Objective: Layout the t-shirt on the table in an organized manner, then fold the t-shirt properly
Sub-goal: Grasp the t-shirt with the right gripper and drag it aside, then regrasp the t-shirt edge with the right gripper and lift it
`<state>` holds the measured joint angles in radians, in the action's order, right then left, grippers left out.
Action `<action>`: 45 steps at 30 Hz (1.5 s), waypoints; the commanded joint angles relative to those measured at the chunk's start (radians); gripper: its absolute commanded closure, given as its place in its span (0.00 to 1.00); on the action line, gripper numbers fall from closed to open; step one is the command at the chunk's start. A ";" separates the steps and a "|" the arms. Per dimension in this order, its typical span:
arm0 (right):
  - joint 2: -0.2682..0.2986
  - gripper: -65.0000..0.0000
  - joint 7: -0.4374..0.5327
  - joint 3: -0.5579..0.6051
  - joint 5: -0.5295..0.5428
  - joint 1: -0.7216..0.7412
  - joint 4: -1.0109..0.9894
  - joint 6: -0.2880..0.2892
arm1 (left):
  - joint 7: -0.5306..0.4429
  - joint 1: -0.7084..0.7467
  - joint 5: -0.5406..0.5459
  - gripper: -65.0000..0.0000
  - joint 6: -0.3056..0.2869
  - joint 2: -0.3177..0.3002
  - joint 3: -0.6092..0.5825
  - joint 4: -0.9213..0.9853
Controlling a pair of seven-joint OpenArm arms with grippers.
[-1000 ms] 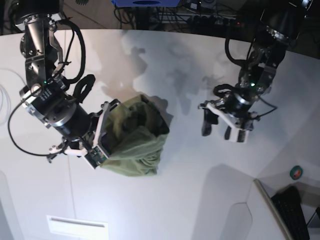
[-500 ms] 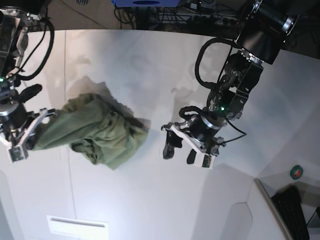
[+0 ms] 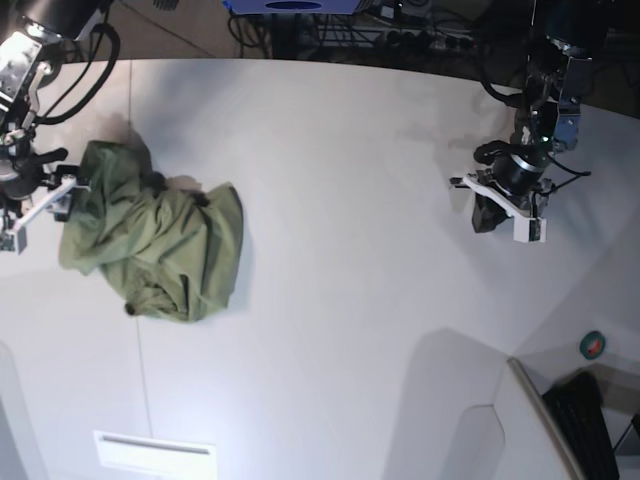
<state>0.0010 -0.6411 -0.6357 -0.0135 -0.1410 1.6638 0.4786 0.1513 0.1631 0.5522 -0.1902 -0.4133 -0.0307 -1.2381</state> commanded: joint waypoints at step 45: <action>-0.002 1.00 -0.122 0.736 0.016 0.300 -0.270 0.001 | -0.022 0.060 0.002 1.00 -0.065 0.041 0.033 -0.039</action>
<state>0.0132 -0.7963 0.0948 -0.0193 0.1326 1.3716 0.4767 0.1501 0.2306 0.5503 -0.2481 -0.3573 -0.0036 -1.2629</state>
